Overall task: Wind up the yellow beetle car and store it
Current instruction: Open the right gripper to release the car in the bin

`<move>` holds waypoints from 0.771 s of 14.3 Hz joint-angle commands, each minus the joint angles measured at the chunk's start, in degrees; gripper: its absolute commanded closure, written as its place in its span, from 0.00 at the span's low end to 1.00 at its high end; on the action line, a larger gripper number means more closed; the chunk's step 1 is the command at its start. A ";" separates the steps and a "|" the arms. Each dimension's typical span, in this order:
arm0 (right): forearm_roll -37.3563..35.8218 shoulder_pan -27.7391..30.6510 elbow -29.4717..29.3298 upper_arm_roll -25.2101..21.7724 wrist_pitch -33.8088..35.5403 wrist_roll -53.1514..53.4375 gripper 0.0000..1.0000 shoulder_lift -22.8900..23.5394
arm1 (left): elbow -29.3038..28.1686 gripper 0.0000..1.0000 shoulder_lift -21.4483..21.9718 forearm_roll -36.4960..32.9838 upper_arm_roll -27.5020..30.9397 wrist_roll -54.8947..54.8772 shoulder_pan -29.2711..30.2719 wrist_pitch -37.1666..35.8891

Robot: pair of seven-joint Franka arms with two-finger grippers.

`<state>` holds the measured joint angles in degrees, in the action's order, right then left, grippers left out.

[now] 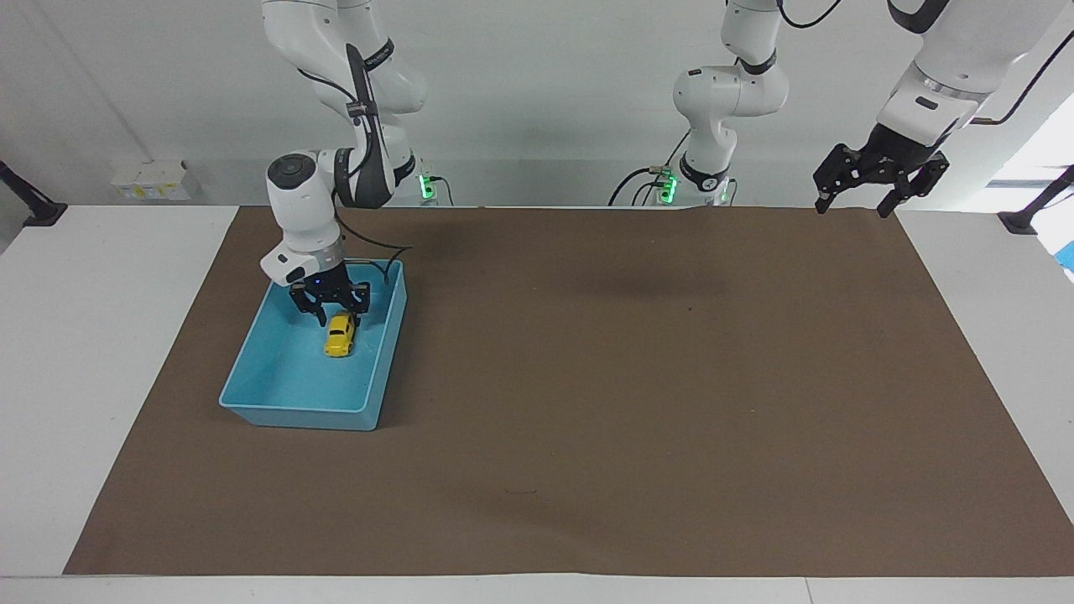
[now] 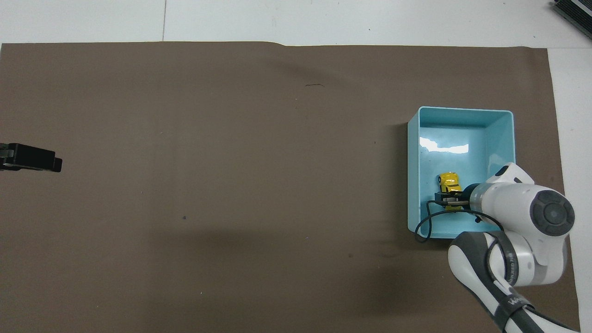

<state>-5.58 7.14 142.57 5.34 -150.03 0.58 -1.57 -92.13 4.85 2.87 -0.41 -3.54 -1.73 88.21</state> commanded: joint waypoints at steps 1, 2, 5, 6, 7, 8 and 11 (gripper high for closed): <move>1.45 0.94 -2.55 0.37 3.75 -2.87 0.00 -1.76 | 0.11 0.00 0.60 -0.94 -0.38 -0.41 0.59 -0.85; 1.45 0.94 -4.91 0.37 7.26 -2.61 0.00 -2.29 | 0.11 0.00 0.69 -0.94 -0.30 -0.41 0.59 -0.85; 1.54 1.12 -13.43 0.37 19.91 -2.69 0.00 -2.56 | 0.11 0.00 0.69 -0.94 -0.38 -0.41 0.59 -0.94; 1.54 1.12 -16.59 0.37 23.60 -2.61 0.00 -2.56 | 0.11 0.00 0.69 -0.94 -0.30 -0.41 0.59 -0.85; 1.54 1.12 -19.32 0.37 27.38 -2.34 0.00 -2.56 | 0.11 0.00 0.69 -0.94 -0.30 -0.41 0.59 -0.94; 1.54 1.12 -22.05 0.37 30.55 -2.17 0.00 -2.82 | 0.11 0.00 0.60 -0.94 -0.38 -0.41 0.59 -0.94; 1.54 1.55 -29.17 0.28 39.35 -1.82 0.00 -4.83 | 0.11 0.00 0.60 -0.94 -0.30 -0.41 0.59 -0.85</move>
<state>-5.58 7.28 117.27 5.28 -115.49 0.35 -5.29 -92.13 4.87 2.87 -0.40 -3.54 -1.73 88.18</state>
